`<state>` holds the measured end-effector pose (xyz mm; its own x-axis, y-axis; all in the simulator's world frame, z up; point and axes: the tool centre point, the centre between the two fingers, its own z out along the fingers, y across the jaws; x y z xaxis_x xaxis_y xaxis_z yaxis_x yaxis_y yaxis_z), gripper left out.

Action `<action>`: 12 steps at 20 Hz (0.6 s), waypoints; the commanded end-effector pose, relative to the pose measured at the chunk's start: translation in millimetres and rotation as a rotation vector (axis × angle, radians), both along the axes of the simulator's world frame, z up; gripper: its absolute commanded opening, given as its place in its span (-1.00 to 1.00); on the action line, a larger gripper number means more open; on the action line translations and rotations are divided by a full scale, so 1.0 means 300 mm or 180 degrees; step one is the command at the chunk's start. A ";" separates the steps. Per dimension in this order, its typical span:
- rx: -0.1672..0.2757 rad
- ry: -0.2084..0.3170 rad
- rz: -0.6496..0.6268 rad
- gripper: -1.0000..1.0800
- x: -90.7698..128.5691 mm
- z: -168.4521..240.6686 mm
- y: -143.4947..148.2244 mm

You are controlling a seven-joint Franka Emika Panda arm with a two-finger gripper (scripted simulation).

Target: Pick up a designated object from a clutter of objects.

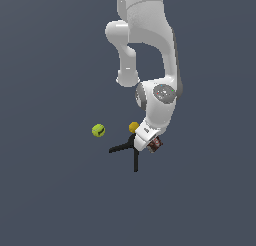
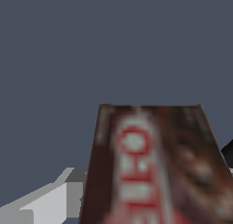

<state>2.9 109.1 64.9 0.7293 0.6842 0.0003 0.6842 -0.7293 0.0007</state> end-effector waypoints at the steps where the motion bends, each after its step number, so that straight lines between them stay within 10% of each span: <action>1: 0.0000 -0.0003 0.0001 -1.00 -0.002 0.048 0.007; 12: 0.0001 0.0000 0.0005 -1.00 -0.019 0.394 0.053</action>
